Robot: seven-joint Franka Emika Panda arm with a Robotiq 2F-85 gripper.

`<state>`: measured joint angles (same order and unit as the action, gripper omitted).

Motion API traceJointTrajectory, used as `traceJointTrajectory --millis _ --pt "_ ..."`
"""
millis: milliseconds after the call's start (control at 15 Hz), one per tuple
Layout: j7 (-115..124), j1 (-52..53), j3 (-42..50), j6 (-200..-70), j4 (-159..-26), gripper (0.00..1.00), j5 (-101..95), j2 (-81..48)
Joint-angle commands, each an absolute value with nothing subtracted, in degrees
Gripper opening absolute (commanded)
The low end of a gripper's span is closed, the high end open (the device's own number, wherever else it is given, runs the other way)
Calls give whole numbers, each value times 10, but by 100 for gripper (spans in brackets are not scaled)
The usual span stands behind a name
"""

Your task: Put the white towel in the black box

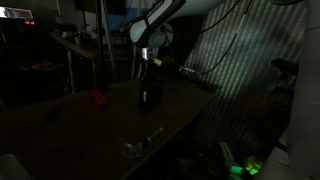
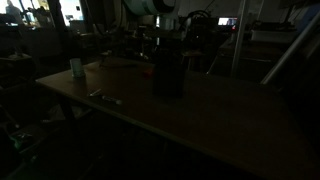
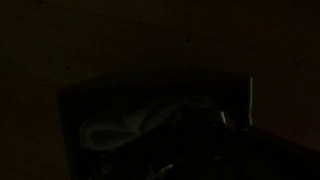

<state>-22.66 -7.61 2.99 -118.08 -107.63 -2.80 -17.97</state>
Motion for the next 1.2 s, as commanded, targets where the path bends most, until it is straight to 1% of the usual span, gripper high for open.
traceJointTrajectory --millis 0,733,1067,1133 --pt "-234 -84 23 -1209 -1099 0 -1 -177" --pt "-375 -101 -2 -1192 -1147 1 138 -135" --pt "-378 -89 9 -1202 -1185 1 131 -84" --pt "-372 -85 11 -1207 -1191 5 125 -71"
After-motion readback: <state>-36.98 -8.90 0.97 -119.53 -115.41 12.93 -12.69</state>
